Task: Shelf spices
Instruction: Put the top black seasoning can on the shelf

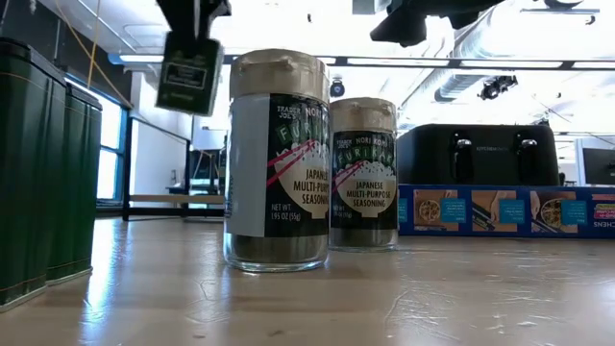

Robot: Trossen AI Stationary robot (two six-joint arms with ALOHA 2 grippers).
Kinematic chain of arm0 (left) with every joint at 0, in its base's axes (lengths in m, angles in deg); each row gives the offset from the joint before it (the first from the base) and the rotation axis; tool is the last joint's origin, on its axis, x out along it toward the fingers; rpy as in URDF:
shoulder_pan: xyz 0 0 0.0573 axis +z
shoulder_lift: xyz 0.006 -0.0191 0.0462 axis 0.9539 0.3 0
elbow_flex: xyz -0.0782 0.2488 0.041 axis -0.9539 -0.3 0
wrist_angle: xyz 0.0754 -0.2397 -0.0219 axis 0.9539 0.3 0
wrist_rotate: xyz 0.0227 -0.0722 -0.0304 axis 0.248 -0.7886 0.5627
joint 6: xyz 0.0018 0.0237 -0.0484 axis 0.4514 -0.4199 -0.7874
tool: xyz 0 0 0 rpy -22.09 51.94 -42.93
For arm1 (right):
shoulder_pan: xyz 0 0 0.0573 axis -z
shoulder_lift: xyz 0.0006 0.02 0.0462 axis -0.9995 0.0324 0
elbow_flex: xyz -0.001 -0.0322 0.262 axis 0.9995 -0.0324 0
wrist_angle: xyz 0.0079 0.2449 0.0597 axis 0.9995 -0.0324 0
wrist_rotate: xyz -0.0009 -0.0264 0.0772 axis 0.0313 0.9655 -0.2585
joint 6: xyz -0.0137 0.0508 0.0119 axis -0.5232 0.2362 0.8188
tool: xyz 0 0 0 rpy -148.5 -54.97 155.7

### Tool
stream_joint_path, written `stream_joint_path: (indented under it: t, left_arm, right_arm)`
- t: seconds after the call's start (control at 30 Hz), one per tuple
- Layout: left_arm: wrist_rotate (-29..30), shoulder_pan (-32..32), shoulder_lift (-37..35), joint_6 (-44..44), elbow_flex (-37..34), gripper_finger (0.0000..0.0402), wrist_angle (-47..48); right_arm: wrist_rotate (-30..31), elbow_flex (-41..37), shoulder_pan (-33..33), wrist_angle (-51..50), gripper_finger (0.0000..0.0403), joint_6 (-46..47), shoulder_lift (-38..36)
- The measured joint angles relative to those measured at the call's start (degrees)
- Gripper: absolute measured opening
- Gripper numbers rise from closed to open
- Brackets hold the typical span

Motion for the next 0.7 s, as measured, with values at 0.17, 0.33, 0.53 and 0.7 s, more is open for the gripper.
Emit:
stream_joint_path:
  t: [0.17,0.33,0.53,0.7]
  left_arm:
    - [5.4,11.6,-4.0,9.2,-0.7,0.0126,0.4]
    - [7.5,24.1,-5.8,22.4,1.5,0.0126,2.3]
    - [7.4,38.5,-5.1,36.9,2.2,0.0126,-3.2]
    - [3.8,48.7,-2.3,48.2,2.1,0.0127,-11.2]
  right_arm:
    - [0.0,0.0,0.0,0.0,0.0296,0.0,0.0]
    - [0.0,0.0,0.0,0.0,0.0296,-0.1,0.0]
    - [0.0,0.0,0.2,1.5,0.0296,0.4,0.0]
    - [0.6,0.0,0.2,1.8,0.0296,1.0,0.0]
